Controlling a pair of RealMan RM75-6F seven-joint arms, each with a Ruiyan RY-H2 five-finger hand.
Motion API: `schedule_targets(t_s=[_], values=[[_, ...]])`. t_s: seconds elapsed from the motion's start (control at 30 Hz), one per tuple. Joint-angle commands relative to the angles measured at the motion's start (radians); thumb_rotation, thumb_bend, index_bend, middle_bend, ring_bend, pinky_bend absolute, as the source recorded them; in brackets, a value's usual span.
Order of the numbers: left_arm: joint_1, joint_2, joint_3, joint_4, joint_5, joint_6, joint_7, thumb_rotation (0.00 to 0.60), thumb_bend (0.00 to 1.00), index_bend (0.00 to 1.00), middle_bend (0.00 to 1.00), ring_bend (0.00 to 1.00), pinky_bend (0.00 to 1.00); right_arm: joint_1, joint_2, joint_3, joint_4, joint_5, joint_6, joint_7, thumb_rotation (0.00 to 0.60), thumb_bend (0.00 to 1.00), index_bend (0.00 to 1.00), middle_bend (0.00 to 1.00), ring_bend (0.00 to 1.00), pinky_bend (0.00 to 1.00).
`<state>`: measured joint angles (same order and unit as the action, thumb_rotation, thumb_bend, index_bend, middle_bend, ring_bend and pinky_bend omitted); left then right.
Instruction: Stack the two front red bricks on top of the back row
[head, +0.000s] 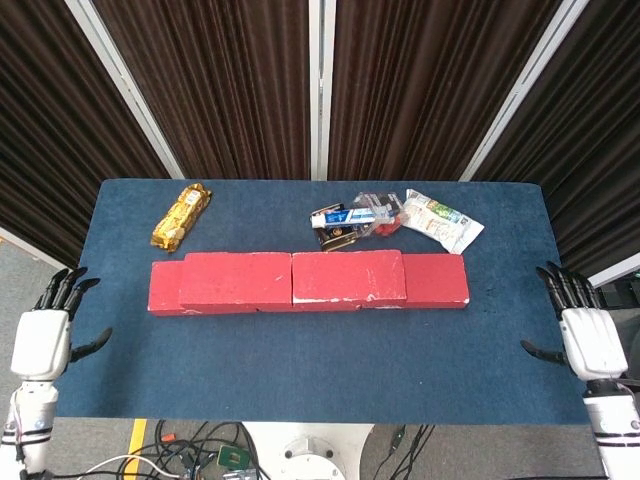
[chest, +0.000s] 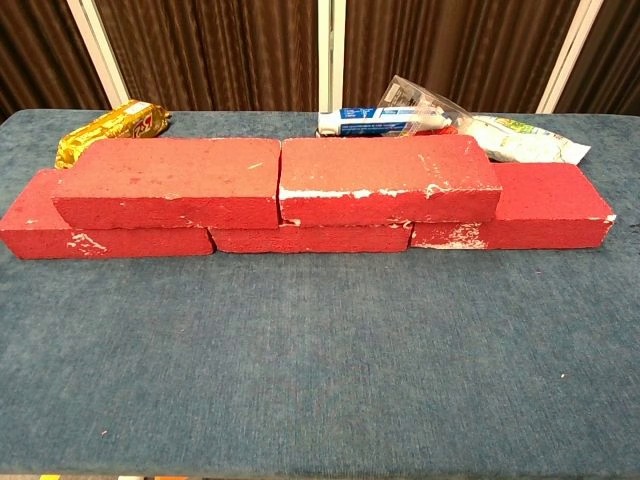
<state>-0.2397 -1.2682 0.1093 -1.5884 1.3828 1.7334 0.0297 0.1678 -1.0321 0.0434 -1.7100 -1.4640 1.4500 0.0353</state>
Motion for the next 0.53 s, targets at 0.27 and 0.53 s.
schedule_targets(t_s=[0.27, 0.53], values=[[0.118, 0.042, 0.046, 0.039, 0.063, 0.002, -0.044, 0.6, 0.15, 0.15, 0.11, 0.07, 0.16, -0.073, -0.03, -0.03, 0.025, -0.043, 0.071, 0.02, 0.6, 0.0, 0.0, 0.0, 0.0, 0.0], [0.147, 0.056, 0.021, 0.03, 0.062, -0.041, -0.048, 0.6, 0.11, 0.08, 0.02, 0.0, 0.06, -0.074, -0.038, -0.025, 0.019, -0.057, 0.061, 0.044, 0.6, 0.0, 0.0, 0.0, 0.0, 0.0]])
